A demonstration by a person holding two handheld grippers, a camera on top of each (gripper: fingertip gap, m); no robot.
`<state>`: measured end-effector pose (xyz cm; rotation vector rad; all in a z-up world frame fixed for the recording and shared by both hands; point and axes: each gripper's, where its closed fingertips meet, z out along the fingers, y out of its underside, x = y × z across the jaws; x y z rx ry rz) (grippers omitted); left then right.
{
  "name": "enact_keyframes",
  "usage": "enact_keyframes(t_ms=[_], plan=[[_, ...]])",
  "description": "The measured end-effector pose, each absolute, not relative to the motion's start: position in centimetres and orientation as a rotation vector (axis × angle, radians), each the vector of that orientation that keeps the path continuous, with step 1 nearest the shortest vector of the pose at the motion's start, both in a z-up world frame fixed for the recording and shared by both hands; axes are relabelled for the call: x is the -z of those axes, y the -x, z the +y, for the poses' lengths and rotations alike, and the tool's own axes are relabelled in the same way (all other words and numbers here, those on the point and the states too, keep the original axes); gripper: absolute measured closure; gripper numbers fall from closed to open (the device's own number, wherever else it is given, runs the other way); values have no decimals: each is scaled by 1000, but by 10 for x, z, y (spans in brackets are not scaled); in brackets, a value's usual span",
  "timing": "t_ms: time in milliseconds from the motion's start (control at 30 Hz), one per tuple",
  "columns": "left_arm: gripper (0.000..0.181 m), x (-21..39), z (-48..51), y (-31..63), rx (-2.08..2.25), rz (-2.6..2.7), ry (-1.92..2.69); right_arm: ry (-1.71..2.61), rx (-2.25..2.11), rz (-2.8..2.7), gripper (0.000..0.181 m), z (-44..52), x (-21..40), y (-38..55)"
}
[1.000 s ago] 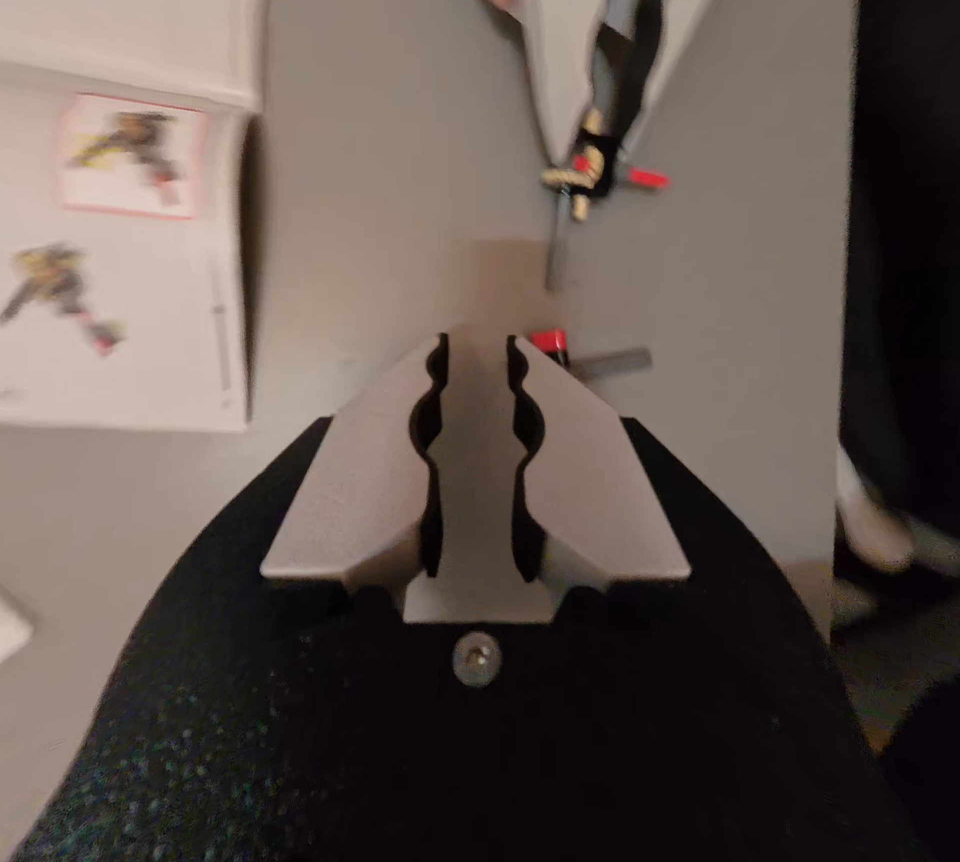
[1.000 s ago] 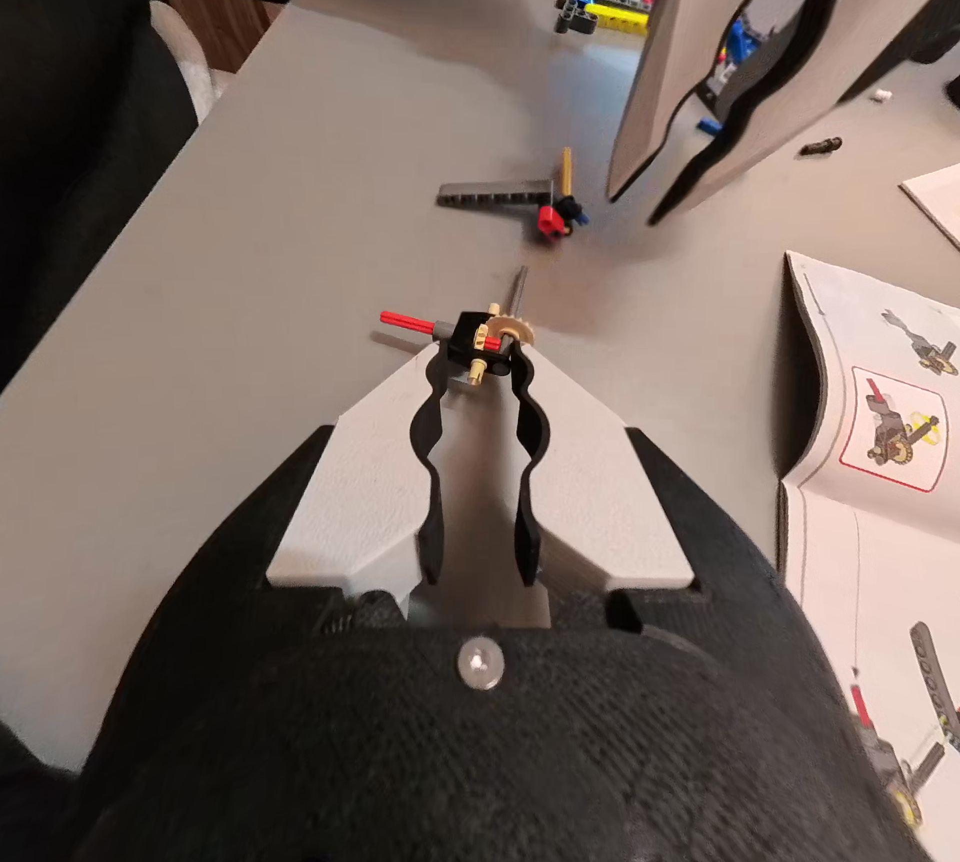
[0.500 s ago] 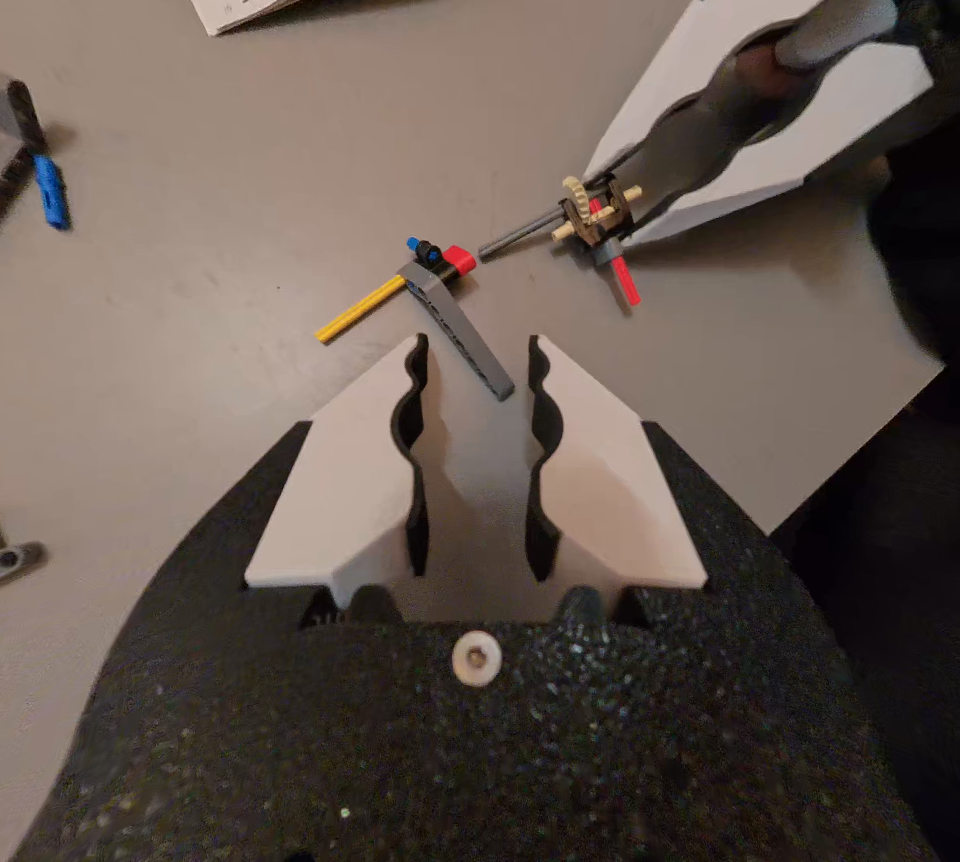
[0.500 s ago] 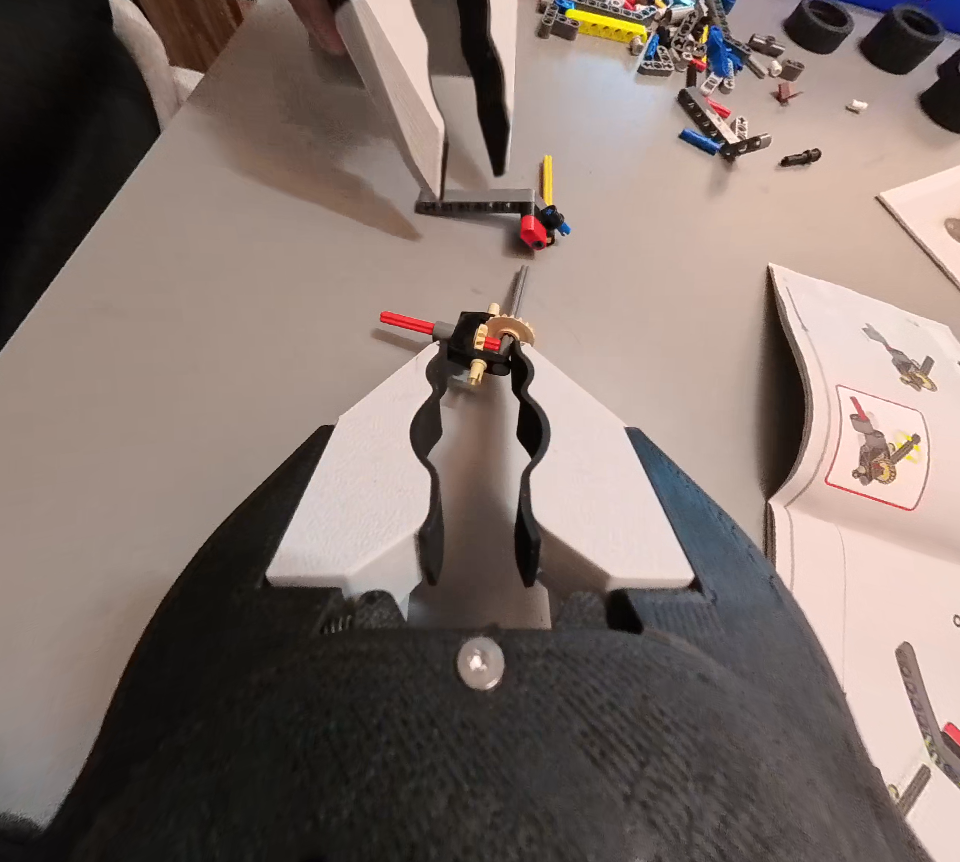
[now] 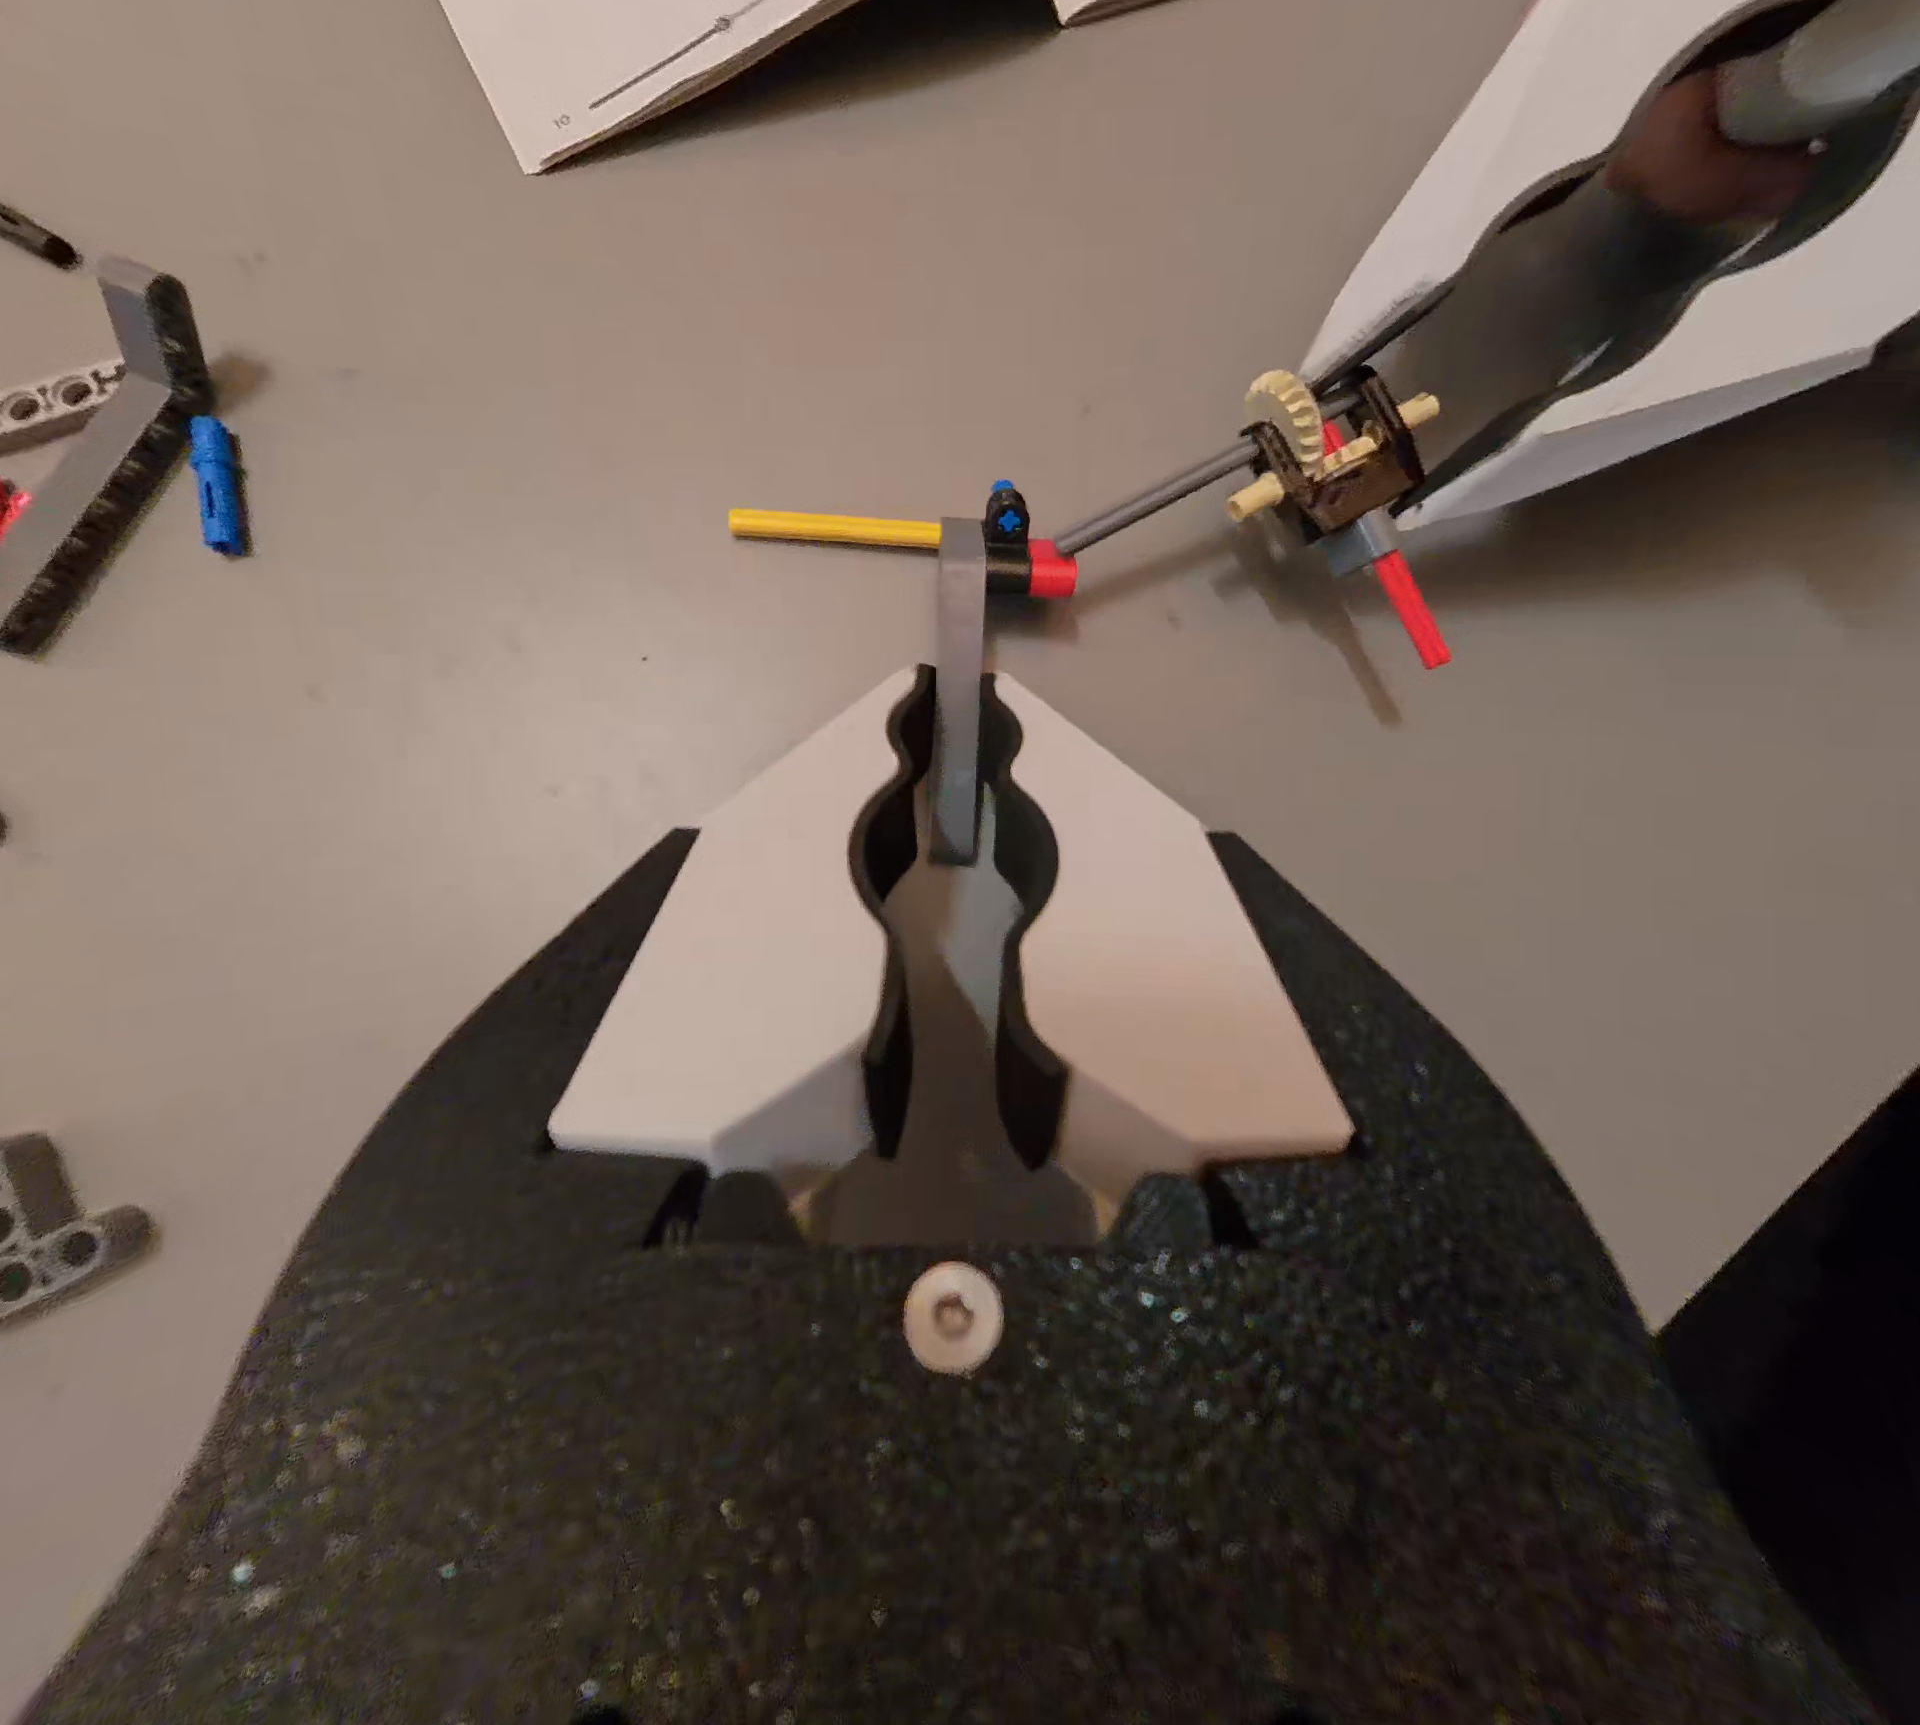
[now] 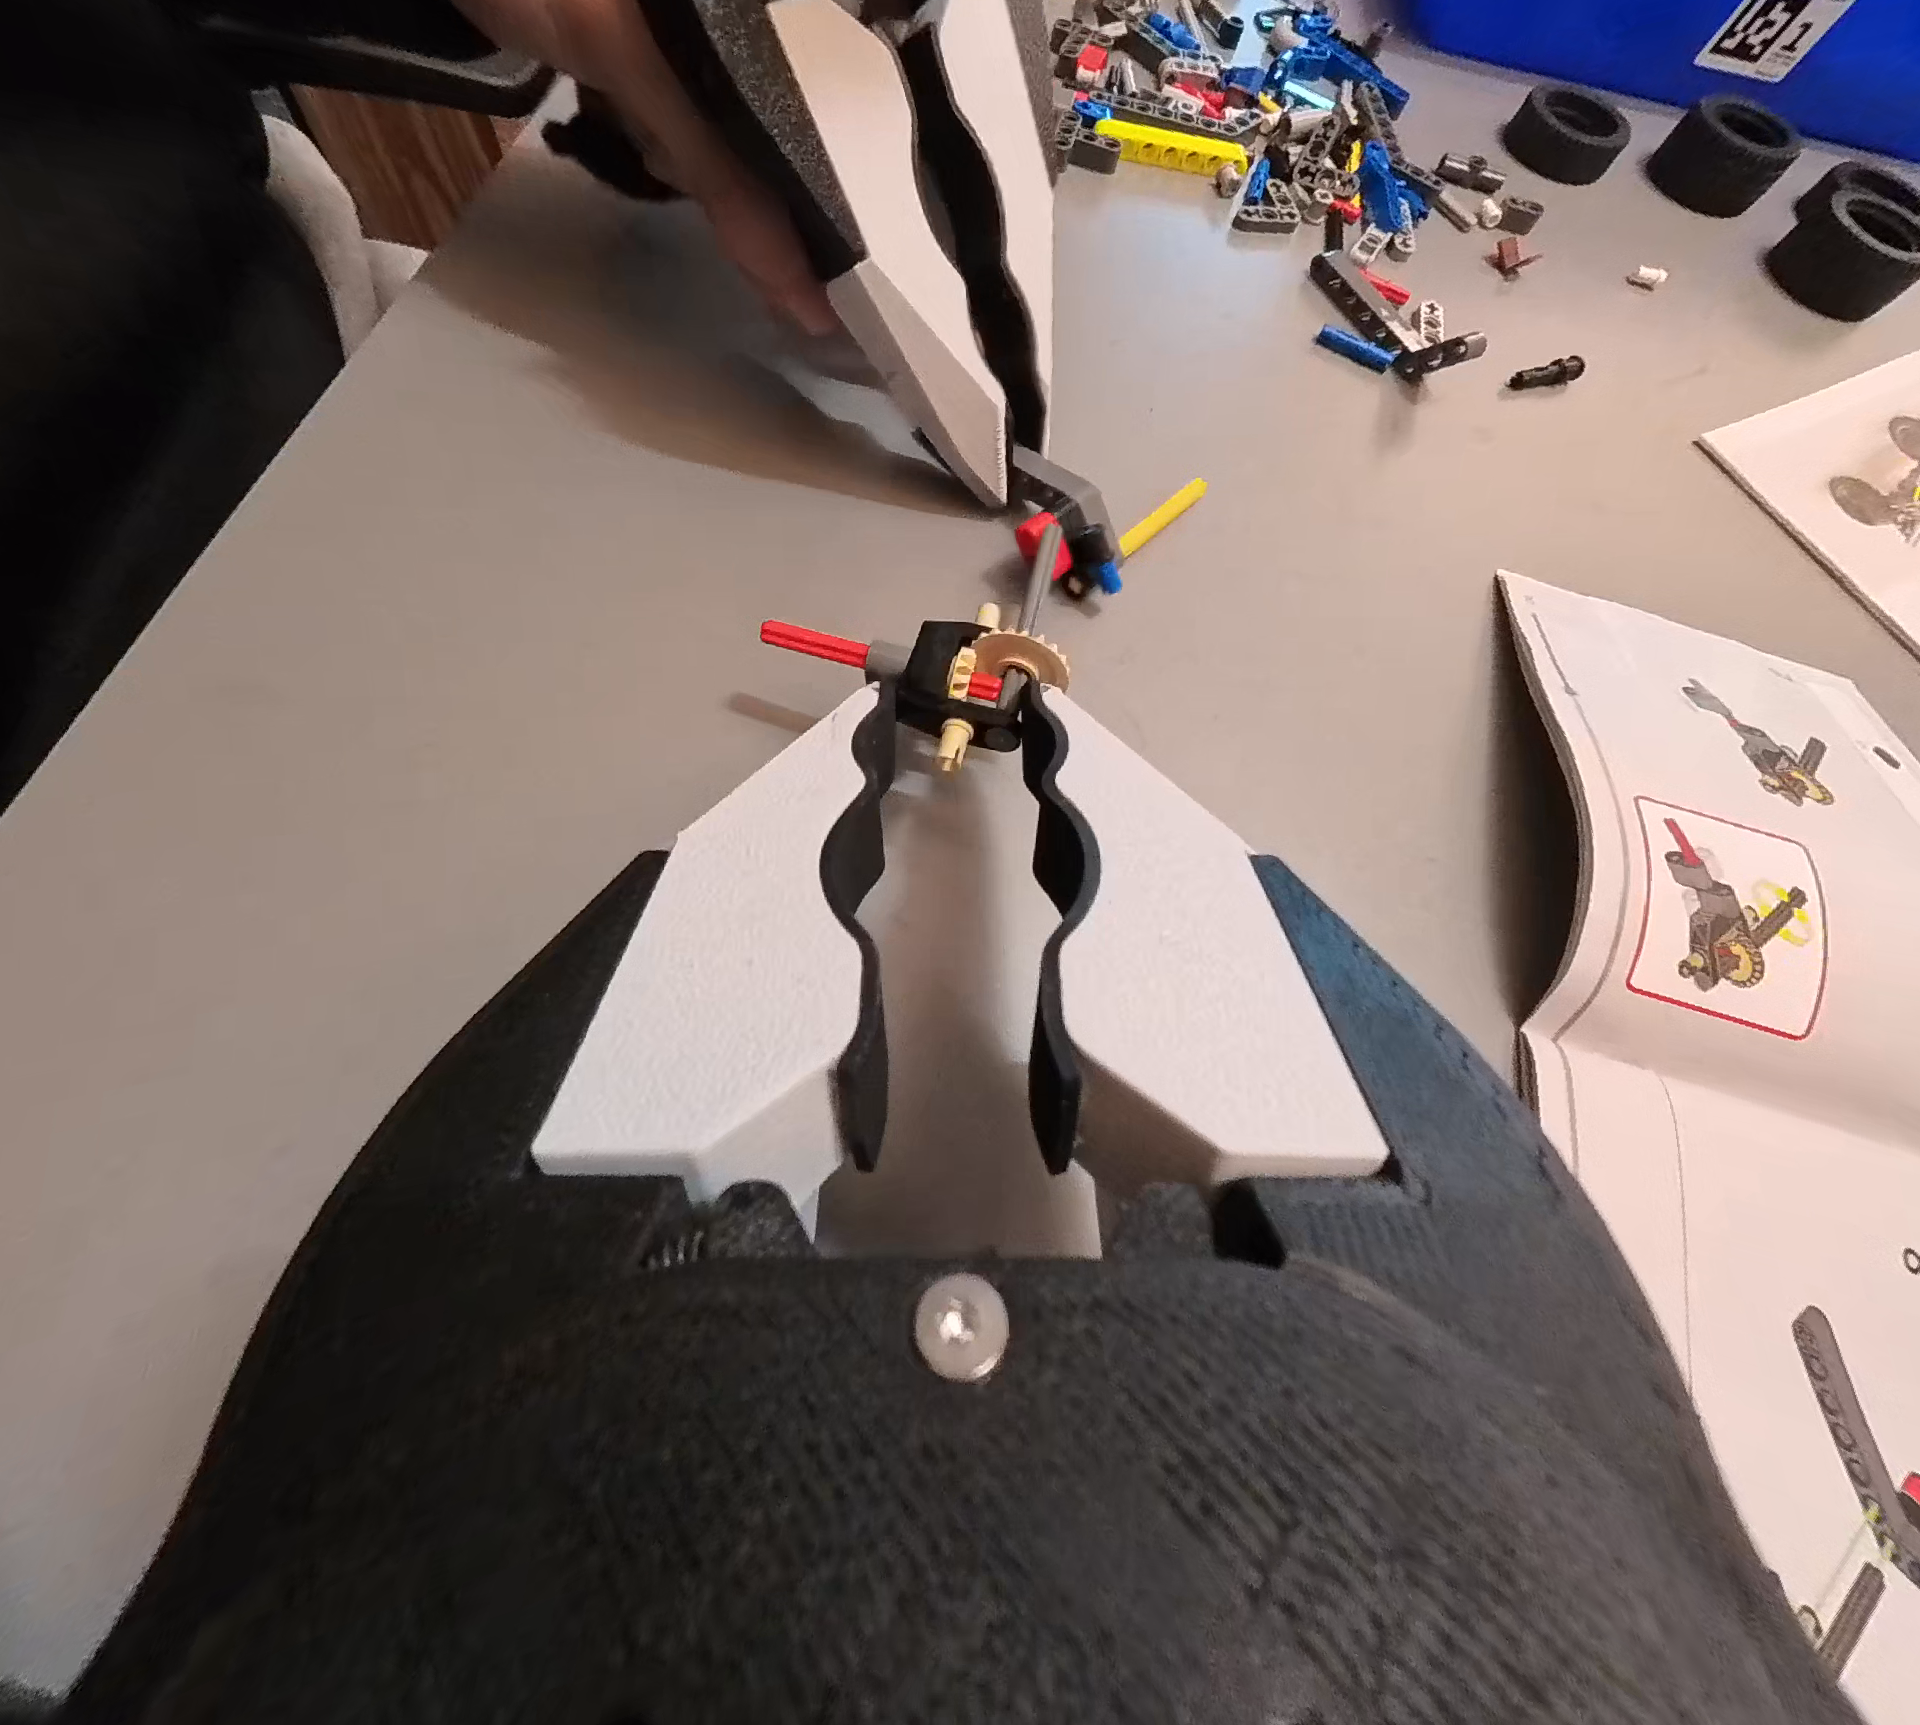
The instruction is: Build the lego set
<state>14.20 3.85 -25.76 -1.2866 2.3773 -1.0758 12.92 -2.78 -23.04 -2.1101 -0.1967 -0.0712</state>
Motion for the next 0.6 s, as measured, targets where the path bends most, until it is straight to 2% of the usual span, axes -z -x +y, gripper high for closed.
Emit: enact_keyframes(t_ms=[200, 600], plan=[[176, 255, 41, -150, 1200, 2287, 1453, 2111, 96, -168, 159, -29, 229, -134], [176, 255, 42, -156, 1138, 2226, 1463, 2110, 82, -70, 159, -19, 228, -139]])
